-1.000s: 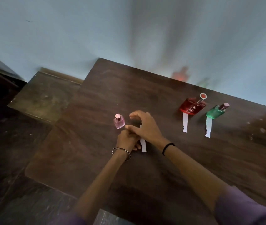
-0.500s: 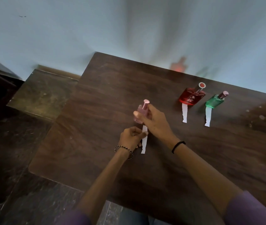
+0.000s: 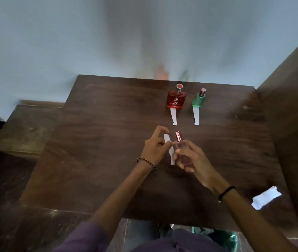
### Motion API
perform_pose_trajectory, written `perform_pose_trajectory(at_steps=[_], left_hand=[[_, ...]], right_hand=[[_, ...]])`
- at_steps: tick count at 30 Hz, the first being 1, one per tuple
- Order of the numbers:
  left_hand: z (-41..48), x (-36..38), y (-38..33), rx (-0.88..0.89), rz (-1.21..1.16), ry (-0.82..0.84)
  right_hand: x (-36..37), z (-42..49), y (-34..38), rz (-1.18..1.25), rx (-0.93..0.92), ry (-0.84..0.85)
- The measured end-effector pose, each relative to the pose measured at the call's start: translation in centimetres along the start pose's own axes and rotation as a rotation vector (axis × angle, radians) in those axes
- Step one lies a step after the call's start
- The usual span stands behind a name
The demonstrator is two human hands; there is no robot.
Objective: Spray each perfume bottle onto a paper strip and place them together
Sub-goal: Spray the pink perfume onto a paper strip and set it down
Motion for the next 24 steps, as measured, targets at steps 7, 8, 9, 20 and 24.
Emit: perform_pose_trajectory(at_steps=[7, 8, 9, 20, 24], left_hand=[[-0.9, 1.6, -4.3, 0.139, 0.075, 0.023], [-1.1, 1.8, -4.9, 0.151, 0.091, 0.027], [-1.3, 2.0, -5.4, 0.16, 0.099, 0.035], [-1.6, 3.6, -6.4, -0.031, -0.236, 0.142], [-1.4, 4.2, -6.5, -0.063, -0.223, 0.16]], right_hand=[[-1.2, -2.6, 1.6, 0.053, -0.078, -0.033], [-1.4, -3.0, 1.7, 0.059, -0.084, -0.037], [-1.4, -3.3, 1.9, 0.067, -0.09, -0.035], [-3.1, -5.0, 2.9, 0.009, -0.098, -0.097], [-3.7, -5.2, 3.0, -0.025, -0.105, -0.123]])
Point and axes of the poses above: each hand's wrist, its own z-axis towards the middle knuckle, its own x-axis out of the palm, y = z × x, the point moved 9 cm from there along z, towards the middle knuckle, and after that the axes turned 13 degrees about z, right-handed, at the moved point
